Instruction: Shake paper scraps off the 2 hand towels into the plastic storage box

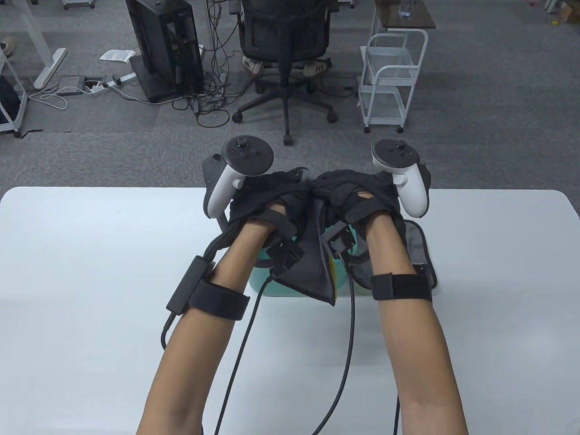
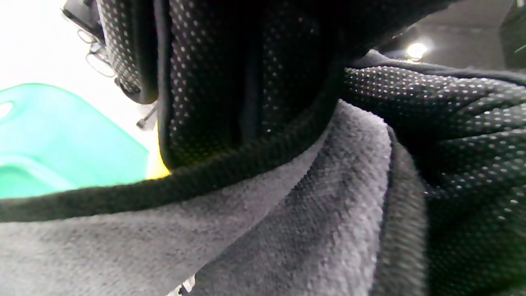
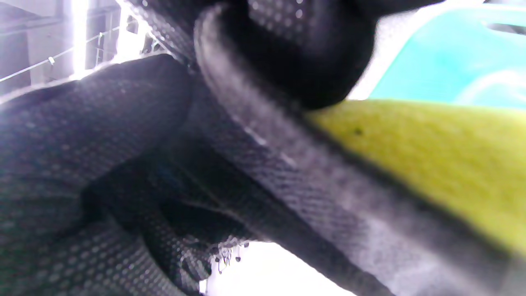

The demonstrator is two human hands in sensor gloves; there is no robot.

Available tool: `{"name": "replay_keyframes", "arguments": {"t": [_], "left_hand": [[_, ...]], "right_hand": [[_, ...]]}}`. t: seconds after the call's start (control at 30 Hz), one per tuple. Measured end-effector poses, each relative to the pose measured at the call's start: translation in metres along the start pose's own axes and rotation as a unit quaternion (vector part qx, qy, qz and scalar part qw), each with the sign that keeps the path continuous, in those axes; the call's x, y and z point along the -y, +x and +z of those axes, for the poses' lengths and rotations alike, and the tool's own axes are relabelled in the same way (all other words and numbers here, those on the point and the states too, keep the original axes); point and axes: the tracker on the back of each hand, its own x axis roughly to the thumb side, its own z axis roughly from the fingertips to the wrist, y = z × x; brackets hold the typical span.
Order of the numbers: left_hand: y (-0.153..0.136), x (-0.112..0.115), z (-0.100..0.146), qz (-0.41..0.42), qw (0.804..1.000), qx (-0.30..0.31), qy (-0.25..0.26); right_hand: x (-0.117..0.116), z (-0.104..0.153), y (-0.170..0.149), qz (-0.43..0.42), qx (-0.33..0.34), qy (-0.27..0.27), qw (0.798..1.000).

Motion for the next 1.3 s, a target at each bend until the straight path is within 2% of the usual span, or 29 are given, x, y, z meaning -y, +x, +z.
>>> {"name": "replay_keyframes", "arguments": {"t": [0.13, 0.3, 0.47, 0.8, 0.93, 1.07, 1.2, 1.27, 1.3], "left_hand": [[0.005, -0.009, -0.002, 0.013, 0.999, 0.025, 0.022], [0.001, -0.009, -0.009, 0.006, 0.997, 0.065, 0.032], [-0.012, -0.001, -0.016, 0.029, 0.994, 0.099, 0.046], [-0.037, 0.024, -0.023, -0.054, 0.983, 0.133, 0.111], [-0.06, 0.042, -0.031, -0.056, 0.98, 0.145, 0.125], [-0.077, 0.053, -0.035, -0.064, 0.975, 0.157, 0.141], [-0.063, 0.044, -0.021, -0.091, 0.964, 0.188, 0.163], [-0.067, 0.044, -0.02, -0.096, 0.965, 0.169, 0.177], [-0.076, 0.045, -0.024, -0.11, 0.965, 0.145, 0.187]], "right_hand": [[0.007, -0.003, 0.012, -0.012, 0.027, -0.012, 0.999], [0.01, -0.011, 0.009, -0.04, 0.058, -0.027, 0.997], [0.011, -0.021, 0.0, -0.059, 0.114, -0.047, 0.991], [-0.004, -0.043, -0.037, -0.08, 0.2, -0.066, 0.974], [-0.016, -0.049, -0.062, -0.046, 0.239, -0.105, 0.964], [-0.03, -0.054, -0.085, -0.077, 0.264, -0.135, 0.952], [-0.027, -0.042, -0.072, -0.069, 0.326, -0.153, 0.93], [-0.026, -0.034, -0.071, -0.024, 0.329, -0.183, 0.926], [-0.026, -0.037, -0.079, 0.028, 0.312, -0.215, 0.925]]}}
